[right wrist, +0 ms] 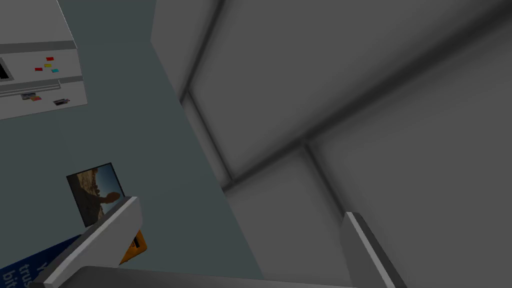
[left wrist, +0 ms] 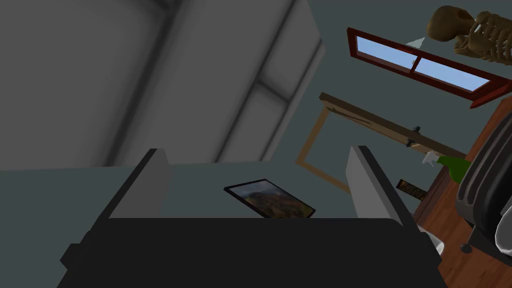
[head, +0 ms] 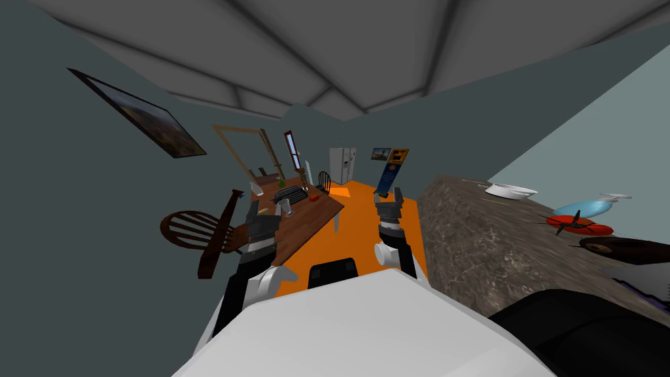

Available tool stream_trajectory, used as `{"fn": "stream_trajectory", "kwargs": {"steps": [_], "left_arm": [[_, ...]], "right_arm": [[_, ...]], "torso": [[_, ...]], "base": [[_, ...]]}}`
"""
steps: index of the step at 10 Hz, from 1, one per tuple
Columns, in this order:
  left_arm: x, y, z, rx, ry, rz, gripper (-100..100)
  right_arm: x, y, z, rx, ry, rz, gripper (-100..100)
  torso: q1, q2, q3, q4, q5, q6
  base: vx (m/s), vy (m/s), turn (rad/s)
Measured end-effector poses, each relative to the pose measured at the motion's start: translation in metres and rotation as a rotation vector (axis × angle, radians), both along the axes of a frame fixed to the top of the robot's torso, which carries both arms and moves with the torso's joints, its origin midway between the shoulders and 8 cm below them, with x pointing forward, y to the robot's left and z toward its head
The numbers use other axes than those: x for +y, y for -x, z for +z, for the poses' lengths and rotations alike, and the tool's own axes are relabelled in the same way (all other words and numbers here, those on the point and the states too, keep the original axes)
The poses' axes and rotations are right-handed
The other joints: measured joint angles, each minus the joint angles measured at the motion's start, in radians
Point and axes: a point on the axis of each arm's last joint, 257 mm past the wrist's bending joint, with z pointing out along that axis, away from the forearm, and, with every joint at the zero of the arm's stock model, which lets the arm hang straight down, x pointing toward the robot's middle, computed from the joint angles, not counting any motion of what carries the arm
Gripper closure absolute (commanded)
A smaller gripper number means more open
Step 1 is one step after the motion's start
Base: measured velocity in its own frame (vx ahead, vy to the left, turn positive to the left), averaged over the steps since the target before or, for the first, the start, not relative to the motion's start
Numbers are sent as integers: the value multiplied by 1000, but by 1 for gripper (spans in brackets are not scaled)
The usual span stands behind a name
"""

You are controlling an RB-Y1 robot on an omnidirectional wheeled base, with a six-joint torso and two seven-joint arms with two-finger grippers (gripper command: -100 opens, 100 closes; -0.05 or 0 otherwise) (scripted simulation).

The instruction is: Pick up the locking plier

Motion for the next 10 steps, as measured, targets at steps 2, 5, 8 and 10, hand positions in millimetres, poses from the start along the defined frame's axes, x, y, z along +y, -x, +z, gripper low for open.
{"fn": "stream_trajectory", "kwargs": {"steps": [2, 5, 8, 10], "left_arm": [[3, -7, -9, 33, -13, -23, -100], [18, -22, -29, 101, -2, -47, -100], [43, -39, -51, 170, 34, -53, -100], [61, -51, -62, 214, 67, -48, -100]], "right_arm": [[0, 0, 0, 0, 0, 0, 0], [0, 0, 0, 0, 0, 0, 0], [0, 0, 0, 0, 0, 0, 0], [0, 0, 0, 0, 0, 0, 0]], "torso": [[-2, 0, 0, 0, 0, 0], [-3, 0, 0, 0, -1, 0], [-3, -1, -1, 0, -1, 0], [-4, -1, -1, 0, -1, 0]], "base": [[2, -45, -3], [7, -56, -7], [12, -57, -7], [13, -59, -10]]}}
